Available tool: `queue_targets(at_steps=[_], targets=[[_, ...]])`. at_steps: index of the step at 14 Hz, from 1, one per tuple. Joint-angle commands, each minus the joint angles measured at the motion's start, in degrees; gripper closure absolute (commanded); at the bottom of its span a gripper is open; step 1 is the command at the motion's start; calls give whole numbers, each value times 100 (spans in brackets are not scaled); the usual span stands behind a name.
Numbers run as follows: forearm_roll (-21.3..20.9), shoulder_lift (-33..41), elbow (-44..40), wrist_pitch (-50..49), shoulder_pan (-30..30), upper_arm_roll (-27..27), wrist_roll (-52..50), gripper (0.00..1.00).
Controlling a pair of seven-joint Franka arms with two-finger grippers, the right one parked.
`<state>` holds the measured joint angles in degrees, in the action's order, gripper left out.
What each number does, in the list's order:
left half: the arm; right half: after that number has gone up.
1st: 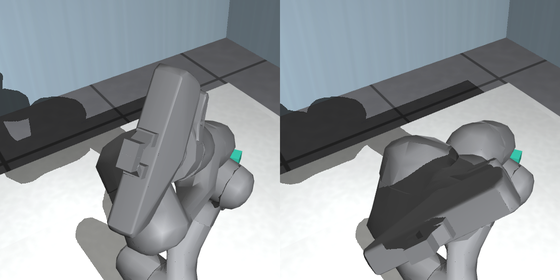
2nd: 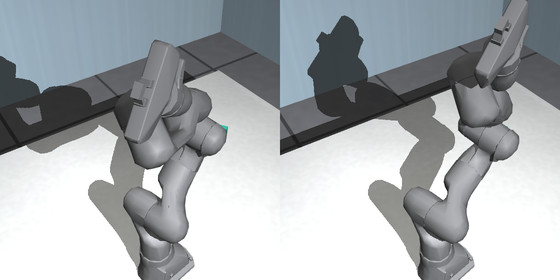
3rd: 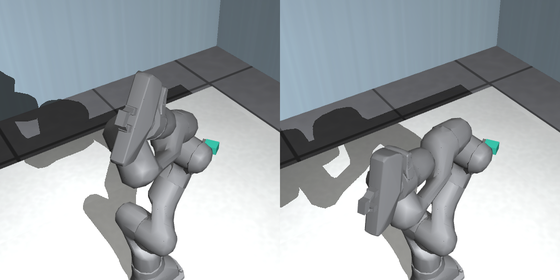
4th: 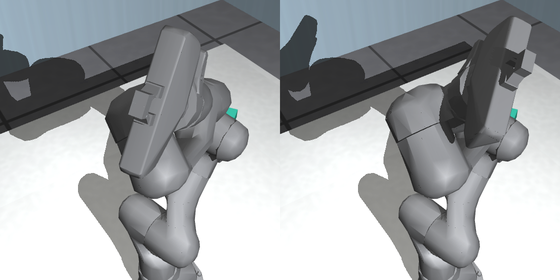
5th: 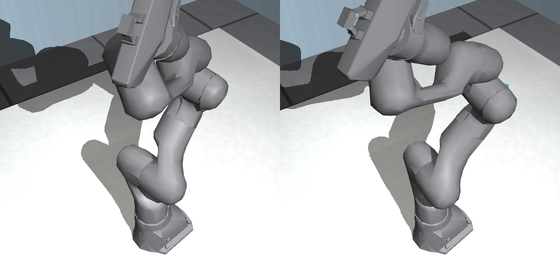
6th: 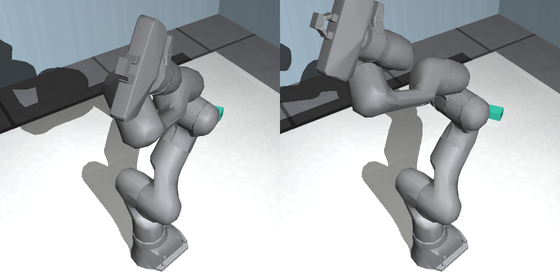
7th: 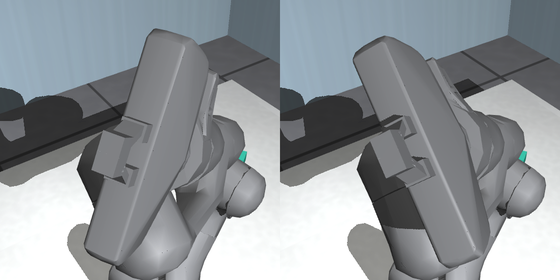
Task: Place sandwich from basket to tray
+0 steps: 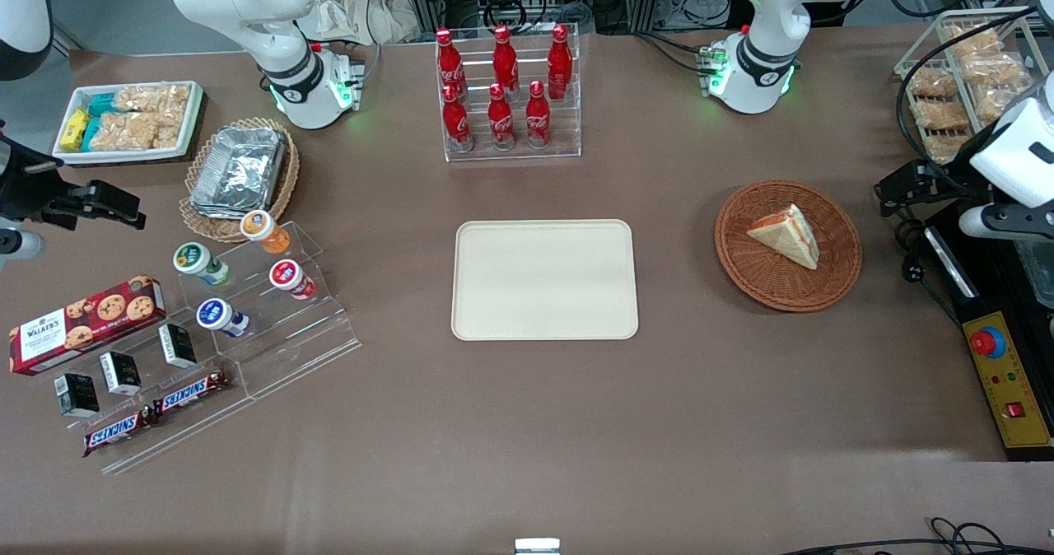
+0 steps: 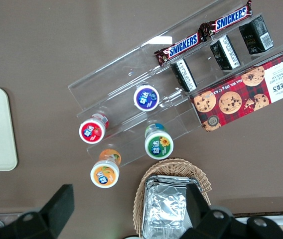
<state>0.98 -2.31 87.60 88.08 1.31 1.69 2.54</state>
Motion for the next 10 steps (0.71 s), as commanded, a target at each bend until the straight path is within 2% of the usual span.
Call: queue_targets(at_steps=[1,10], targets=[[-36,-51,-138,-107,53,-46,72,0],[43,-51,-111,-168,53,-46,36,0]])
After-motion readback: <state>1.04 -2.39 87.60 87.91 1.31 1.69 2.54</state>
